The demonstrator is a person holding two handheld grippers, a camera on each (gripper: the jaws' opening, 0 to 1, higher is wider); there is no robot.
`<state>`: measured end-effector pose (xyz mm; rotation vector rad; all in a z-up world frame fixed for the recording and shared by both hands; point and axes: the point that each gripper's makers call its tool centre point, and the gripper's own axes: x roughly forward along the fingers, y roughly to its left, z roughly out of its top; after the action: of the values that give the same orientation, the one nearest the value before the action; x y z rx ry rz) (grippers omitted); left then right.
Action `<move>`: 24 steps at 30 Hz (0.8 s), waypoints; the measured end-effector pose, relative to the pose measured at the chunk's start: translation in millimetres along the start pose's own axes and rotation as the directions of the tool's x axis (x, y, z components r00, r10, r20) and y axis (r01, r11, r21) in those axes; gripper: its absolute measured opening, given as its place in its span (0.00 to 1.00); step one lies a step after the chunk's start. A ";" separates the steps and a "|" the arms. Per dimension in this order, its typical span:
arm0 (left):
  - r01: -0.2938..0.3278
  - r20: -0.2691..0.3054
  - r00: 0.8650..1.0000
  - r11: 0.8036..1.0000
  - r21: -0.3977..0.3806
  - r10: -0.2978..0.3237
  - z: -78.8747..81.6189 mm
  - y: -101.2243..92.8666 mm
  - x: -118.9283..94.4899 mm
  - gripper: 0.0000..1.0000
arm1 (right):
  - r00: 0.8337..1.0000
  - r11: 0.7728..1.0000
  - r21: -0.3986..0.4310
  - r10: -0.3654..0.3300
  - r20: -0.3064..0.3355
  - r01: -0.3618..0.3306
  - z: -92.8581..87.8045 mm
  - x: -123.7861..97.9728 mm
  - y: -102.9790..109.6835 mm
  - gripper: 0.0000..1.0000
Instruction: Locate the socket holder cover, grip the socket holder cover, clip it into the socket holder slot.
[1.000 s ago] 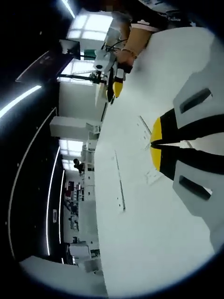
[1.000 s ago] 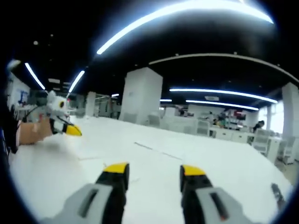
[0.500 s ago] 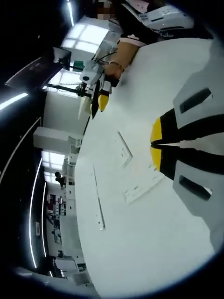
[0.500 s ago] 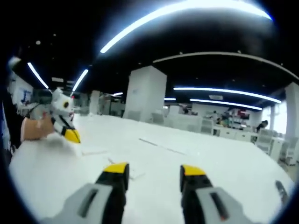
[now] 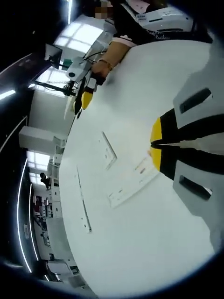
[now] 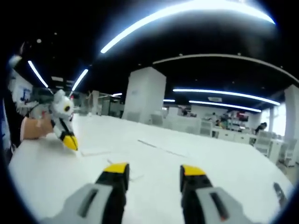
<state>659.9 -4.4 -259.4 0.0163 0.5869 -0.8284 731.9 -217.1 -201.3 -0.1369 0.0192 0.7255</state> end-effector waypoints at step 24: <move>-0.055 -0.057 0.997 0.998 -0.004 0.055 -7.0 12.7 -1.7 0.03 | 1.000 0.999 -0.039 -0.007 -0.020 0.006 -3.9 0.9 1.7 0.45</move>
<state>664.5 7.2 -267.2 0.0513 0.6397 -0.7753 731.6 -215.7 -205.4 -0.1811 0.0235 0.7186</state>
